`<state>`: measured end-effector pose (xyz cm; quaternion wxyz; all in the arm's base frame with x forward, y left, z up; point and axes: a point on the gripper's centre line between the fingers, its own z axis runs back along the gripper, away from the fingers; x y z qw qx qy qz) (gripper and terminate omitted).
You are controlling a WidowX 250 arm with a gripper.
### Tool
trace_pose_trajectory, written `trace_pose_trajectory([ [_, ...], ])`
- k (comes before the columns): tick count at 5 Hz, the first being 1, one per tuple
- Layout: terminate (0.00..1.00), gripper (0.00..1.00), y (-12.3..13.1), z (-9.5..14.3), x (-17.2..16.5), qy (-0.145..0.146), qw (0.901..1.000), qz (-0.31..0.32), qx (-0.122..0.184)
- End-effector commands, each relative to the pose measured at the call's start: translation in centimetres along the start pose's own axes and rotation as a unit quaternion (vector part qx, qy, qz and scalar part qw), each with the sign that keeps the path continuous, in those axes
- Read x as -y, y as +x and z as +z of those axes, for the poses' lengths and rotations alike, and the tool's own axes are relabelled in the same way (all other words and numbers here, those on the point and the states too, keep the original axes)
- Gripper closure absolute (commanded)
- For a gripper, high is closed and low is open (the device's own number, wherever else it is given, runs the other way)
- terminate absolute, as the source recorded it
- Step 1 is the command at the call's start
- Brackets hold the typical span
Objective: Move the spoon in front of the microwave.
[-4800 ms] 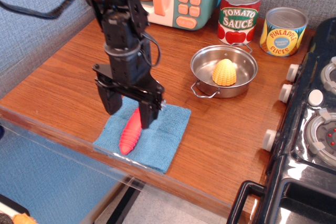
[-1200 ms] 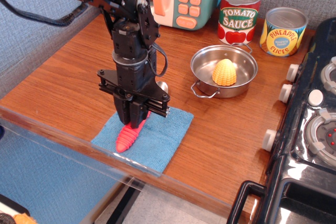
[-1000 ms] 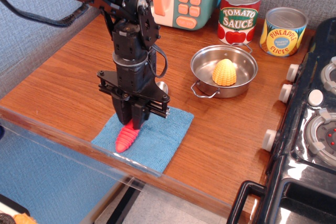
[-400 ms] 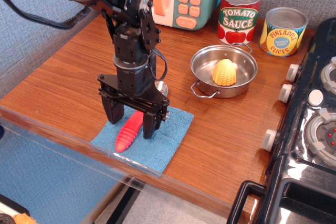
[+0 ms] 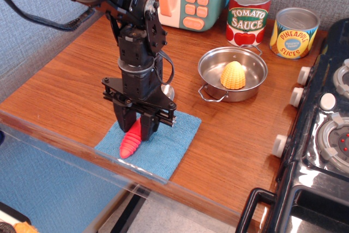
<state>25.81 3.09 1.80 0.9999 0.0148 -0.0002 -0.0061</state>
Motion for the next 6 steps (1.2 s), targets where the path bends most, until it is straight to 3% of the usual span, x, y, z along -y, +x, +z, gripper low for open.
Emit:
trace_pose_trajectory([
  [1,0.0,1.0,0.6,0.9,-0.5,-0.002,0.9998,0.002,0.019],
  [3,0.0,1.0,4.9,9.4,-4.8,-0.066,0.9897,0.055,0.115],
  [4,0.0,1.0,8.7,8.6,-8.4,-0.06,0.9896,0.088,0.097],
  [5,0.0,1.0,11.5,5.2,-10.0,-0.026,0.9978,0.041,0.046],
  [6,0.0,1.0,12.6,2.4,-10.3,-0.013,0.9999,-0.008,0.007],
])
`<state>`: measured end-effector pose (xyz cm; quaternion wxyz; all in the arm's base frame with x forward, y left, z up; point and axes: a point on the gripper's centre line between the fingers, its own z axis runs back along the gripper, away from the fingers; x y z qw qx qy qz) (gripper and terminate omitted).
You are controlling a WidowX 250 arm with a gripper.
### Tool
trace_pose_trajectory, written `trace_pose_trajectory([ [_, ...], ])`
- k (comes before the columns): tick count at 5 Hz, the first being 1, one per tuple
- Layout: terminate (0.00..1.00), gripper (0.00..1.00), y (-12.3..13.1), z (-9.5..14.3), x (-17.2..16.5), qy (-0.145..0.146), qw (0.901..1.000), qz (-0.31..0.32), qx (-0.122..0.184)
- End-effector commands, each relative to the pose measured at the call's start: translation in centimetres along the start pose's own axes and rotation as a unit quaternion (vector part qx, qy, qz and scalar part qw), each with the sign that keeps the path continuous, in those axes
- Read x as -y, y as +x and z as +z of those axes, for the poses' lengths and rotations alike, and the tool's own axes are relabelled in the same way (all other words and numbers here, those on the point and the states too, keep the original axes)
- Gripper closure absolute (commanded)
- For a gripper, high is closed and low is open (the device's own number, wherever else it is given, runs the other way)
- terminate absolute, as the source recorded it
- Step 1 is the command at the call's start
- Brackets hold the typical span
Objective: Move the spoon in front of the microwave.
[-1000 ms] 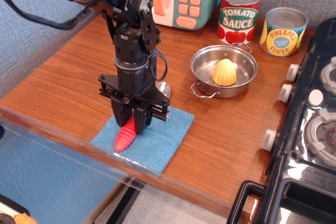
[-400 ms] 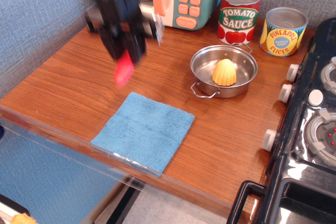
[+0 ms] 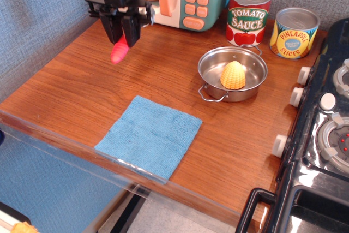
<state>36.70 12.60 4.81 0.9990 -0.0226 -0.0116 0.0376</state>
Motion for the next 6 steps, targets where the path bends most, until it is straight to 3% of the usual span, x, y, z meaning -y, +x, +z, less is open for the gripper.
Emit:
trace_pose_trajectory([
  [1,0.0,1.0,2.1,-1.4,-0.6,0.039,0.9952,-0.087,-0.021],
  [2,0.0,0.0,1.8,-0.9,-0.6,0.04,0.9955,-0.086,-0.009],
  [4,0.0,0.0,-0.2,5.2,0.4,0.033,0.9909,-0.092,0.092],
  [5,0.0,0.0,-1.0,5.7,0.5,0.028,0.9937,-0.06,0.091],
  [6,0.0,0.0,-1.1,4.8,0.5,0.047,0.9959,-0.028,0.071],
])
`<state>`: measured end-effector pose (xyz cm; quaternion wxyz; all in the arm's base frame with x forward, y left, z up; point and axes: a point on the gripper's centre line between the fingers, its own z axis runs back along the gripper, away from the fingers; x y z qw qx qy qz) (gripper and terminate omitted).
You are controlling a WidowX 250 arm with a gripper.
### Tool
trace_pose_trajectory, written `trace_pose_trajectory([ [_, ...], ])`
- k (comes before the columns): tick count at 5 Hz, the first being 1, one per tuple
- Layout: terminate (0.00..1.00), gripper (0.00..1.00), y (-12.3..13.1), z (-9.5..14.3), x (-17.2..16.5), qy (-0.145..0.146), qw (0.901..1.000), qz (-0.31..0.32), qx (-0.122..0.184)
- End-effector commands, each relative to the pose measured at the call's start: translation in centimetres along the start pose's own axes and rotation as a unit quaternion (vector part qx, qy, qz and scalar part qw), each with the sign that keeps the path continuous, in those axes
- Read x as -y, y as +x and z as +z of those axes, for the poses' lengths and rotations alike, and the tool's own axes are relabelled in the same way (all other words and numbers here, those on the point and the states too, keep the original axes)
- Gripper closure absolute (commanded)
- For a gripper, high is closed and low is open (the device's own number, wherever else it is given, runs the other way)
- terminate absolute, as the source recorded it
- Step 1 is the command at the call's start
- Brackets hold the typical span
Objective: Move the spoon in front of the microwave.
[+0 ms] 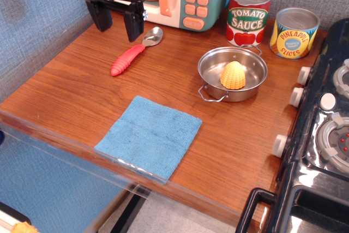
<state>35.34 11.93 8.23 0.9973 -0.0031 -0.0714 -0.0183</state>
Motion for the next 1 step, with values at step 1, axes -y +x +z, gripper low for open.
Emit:
trace_pose_trajectory([
  [1,1.0,0.0,0.37,1.36,-0.29,0.033,0.999,0.028,0.01],
])
